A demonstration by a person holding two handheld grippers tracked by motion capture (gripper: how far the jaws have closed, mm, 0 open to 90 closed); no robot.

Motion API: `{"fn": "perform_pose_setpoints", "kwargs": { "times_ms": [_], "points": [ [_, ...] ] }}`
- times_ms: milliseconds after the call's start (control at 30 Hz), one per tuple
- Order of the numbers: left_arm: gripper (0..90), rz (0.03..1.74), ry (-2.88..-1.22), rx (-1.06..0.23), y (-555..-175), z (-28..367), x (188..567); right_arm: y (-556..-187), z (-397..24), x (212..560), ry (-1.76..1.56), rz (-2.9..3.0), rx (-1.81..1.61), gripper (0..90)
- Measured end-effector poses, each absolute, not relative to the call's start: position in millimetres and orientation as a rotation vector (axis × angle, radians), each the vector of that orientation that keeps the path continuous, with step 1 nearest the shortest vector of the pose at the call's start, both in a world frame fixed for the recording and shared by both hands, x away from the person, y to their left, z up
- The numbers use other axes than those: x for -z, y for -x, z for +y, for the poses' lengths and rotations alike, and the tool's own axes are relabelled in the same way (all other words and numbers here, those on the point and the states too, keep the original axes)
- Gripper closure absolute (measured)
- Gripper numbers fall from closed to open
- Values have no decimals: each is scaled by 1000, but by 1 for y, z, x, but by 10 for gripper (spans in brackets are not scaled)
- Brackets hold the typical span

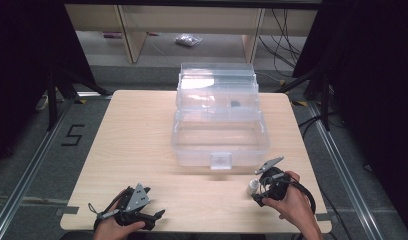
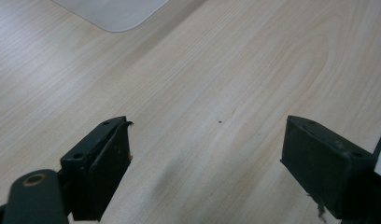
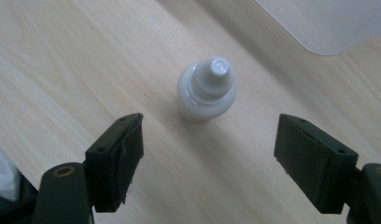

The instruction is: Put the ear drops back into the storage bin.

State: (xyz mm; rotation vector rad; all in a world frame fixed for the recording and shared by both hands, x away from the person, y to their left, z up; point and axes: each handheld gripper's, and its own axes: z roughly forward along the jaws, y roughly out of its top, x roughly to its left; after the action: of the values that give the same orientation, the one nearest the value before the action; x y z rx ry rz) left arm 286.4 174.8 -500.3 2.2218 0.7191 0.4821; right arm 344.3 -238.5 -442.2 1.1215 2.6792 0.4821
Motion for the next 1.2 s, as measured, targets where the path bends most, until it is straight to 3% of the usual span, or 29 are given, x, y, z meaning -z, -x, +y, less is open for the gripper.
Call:
{"fn": "perform_pose_setpoints", "kwargs": {
  "times_ms": [1200],
  "points": [
    [150, 724, -2230, -470, -286, 174, 502, -379, -211, 450, -987, 2843, -319, 556]
  ]
}}
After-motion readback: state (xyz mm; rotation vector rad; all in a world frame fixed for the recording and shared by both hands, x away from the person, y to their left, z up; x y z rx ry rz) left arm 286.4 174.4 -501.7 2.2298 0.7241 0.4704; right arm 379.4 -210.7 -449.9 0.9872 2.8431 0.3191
